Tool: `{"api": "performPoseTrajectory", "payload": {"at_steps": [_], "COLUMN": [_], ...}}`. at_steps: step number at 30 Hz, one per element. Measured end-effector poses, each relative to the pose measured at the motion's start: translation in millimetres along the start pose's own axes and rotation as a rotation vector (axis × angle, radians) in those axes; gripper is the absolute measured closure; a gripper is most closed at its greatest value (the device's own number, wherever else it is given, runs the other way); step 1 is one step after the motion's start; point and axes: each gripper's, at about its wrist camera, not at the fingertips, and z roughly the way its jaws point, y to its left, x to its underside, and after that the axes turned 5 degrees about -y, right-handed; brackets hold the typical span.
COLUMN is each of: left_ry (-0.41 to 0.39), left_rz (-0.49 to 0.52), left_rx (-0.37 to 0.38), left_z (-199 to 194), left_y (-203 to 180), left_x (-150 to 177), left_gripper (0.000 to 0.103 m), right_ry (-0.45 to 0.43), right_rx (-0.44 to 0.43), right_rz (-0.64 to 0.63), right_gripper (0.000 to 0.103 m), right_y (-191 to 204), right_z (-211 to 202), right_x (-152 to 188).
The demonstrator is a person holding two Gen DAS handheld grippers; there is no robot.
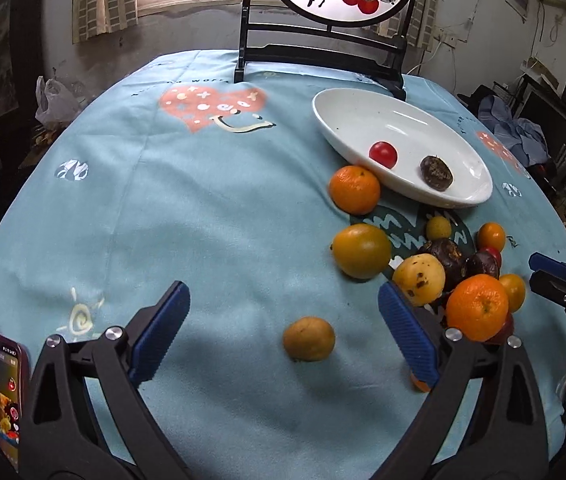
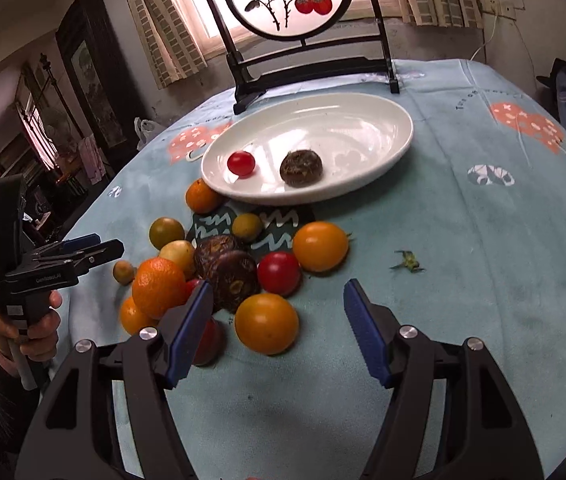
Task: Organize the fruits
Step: 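Grasp the yellow plum with the left tool while the right tool grasps a yellow tomato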
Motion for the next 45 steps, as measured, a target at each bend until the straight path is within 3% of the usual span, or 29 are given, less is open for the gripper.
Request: {"api": "performPoseTrajectory", "payload": {"at_steps": [11, 18, 25, 28, 31, 37, 43, 45], "left_ry": [0.002, 0.005, 0.002, 0.009, 0.031, 0.088, 0.114, 0.112], "left_rz": [0.048, 0.058, 0.070, 0.091, 0.125, 0.140, 0.136, 0.119], "left_rx": [-0.020, -0.029, 0.013, 0.050, 0.089, 0.089, 0.081, 0.084], "left_z": [-3.0, -3.8, -6.5, -6.8, -4.3, 8.1, 14.7, 15.1], "left_y": [-7.3, -6.6, -6.3, -10.4, -17.3, -19.7, -18.4, -14.3], "left_x": [5.2, 7.6, 10.4, 12.8, 16.3, 20.6, 21.9, 20.6], "left_gripper": [0.006, 0.006, 0.008, 0.016, 0.032, 0.057, 0.064, 0.074], "right_ry": [0.063, 0.096, 0.119, 0.094, 0.077, 0.070, 0.057, 0.039], "right_rx": [-0.001, -0.016, -0.054, -0.046, -0.033, -0.023, -0.022, -0.026], "right_rz": [-0.035, -0.023, -0.007, 0.027, 0.037, 0.036, 0.037, 0.045], "right_gripper": [0.037, 0.047, 0.064, 0.064, 0.064, 0.064, 0.064, 0.064], "right_y": [5.8, 3.4, 2.4, -3.7, -6.2, -7.2, -7.5, -8.9], "right_z": [11.4, 18.2, 22.7, 18.0, 14.8, 12.8, 9.5, 6.2], "right_x": [4.9, 6.6, 7.7, 6.8, 5.6, 5.3, 5.2, 3.7]}}
